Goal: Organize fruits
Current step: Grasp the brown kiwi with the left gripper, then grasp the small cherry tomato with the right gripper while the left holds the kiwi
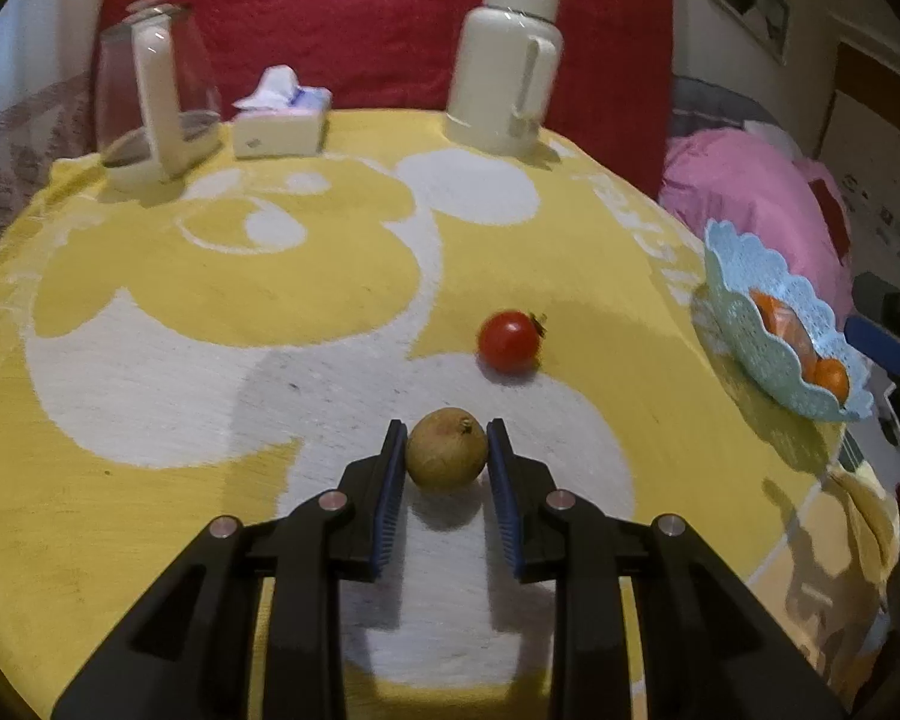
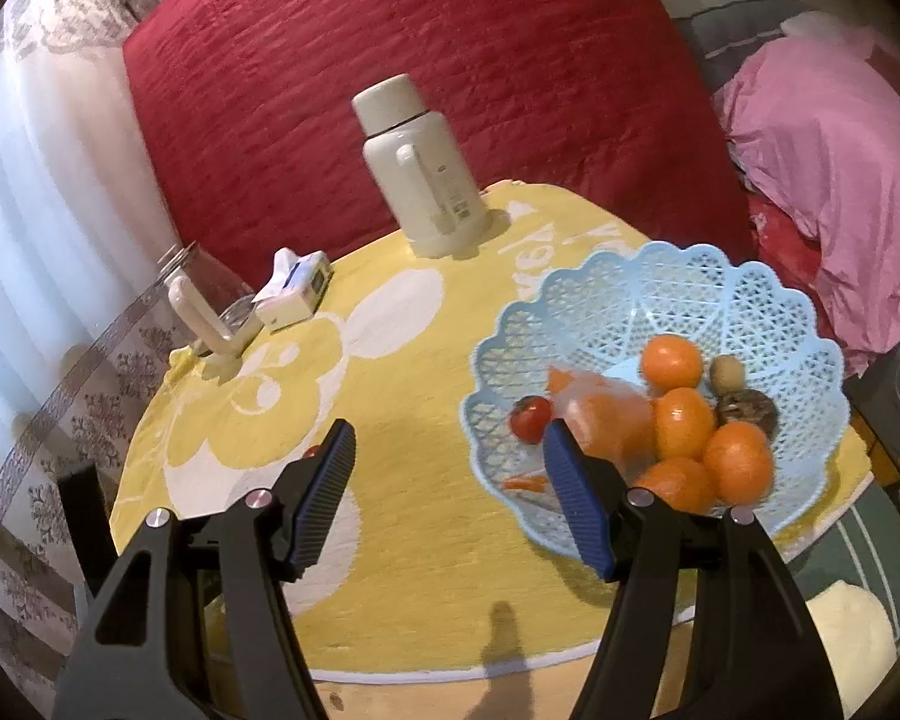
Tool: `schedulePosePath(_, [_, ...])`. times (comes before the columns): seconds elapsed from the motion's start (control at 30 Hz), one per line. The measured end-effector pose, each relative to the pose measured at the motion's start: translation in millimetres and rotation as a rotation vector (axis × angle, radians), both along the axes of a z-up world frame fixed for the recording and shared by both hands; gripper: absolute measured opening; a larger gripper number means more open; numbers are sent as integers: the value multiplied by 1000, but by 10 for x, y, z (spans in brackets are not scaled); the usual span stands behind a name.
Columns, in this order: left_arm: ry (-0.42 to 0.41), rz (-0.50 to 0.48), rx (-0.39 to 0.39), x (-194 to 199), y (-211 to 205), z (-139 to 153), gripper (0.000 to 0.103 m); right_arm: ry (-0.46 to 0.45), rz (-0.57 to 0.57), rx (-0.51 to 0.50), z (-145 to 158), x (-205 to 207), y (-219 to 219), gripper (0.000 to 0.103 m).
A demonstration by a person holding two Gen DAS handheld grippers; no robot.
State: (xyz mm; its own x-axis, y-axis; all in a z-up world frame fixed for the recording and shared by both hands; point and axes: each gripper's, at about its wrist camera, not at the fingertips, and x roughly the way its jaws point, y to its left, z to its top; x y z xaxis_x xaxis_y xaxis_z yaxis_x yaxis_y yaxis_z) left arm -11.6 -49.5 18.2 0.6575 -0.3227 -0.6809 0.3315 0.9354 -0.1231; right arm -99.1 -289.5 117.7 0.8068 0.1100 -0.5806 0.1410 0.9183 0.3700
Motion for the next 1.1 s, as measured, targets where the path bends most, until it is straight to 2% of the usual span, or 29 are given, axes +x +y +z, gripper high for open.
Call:
schedulePosePath(0.3, [-139, 153, 23, -120, 230, 162, 27, 22, 125, -75, -12, 369, 536, 67])
schedulePosePath(0.5, [-166, 235, 20, -102, 370, 176, 27, 86, 210, -131, -216, 730, 937, 67])
schedulePosePath(0.7, [-161, 308, -6, -62, 513, 163, 27, 149, 254, -136, -397, 1000, 1138, 66])
schedulePosePath(0.87, [-154, 345, -21, -65, 585, 153, 27, 206, 301, -166, -565, 1215, 1323, 54])
schedulePosePath(1.1, [-150, 355, -32, -61, 615, 151, 27, 267, 322, -180, -760, 1402, 1432, 43])
